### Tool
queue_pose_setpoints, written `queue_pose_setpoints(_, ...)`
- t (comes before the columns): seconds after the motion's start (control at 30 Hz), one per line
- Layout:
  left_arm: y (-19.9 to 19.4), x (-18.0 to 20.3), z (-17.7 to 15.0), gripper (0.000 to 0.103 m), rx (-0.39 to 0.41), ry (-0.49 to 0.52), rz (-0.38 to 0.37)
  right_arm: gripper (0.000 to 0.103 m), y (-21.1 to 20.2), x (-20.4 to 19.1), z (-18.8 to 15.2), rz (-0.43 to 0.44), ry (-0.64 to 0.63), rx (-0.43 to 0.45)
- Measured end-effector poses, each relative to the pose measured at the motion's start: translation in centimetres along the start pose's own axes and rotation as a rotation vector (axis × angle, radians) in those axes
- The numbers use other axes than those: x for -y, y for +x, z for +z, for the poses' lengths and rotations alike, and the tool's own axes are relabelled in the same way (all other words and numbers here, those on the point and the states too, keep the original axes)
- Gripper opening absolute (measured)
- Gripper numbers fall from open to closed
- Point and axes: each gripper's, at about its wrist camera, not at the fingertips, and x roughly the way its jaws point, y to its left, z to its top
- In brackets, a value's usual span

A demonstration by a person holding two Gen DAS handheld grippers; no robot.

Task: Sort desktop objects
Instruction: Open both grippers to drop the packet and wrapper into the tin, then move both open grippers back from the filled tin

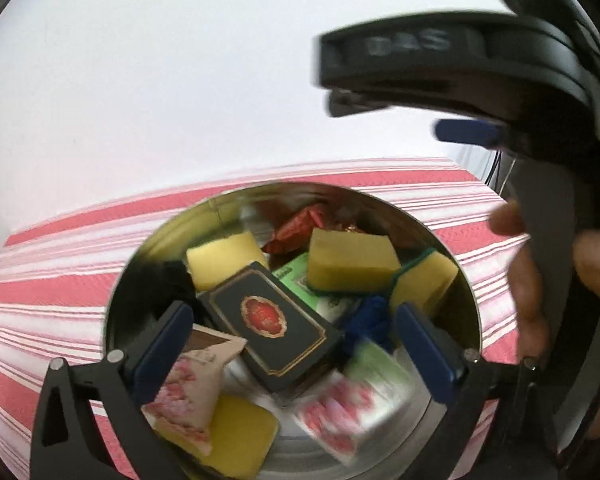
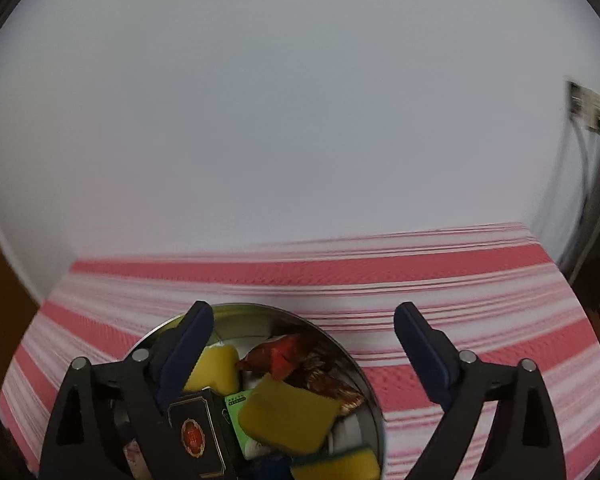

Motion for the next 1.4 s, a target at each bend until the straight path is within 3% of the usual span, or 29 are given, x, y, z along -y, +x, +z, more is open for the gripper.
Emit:
queue_pose_setpoints(0.07,-0.4,-0.4,-0.3,0.102,0.009,-0.003,0.030,0.094,-1.1,0.4,-0.6,-0.020,0.012,0.022)
queue_pose_setpoints(0.47,-0.5,-4.4,-1.6,0.102,0.008,-0.107,0.049,0.094,-6.3,-0.4,-5.9,-0.075,0.094,0.090)
queue_pose_setpoints(0.93,-2.8,-4.8,-3.4,0.102,0.040,-0.079,0.087,0.095,-13.0,-2.2,-11.6,-0.191,0.114,0.206)
queue_pose_setpoints(1.4,-5.2,-5.4,-5.5,0.102,0.097,-0.048,0.125,0.095,-15.9,-2.9,-14.2,-0.194,0.161,0.248)
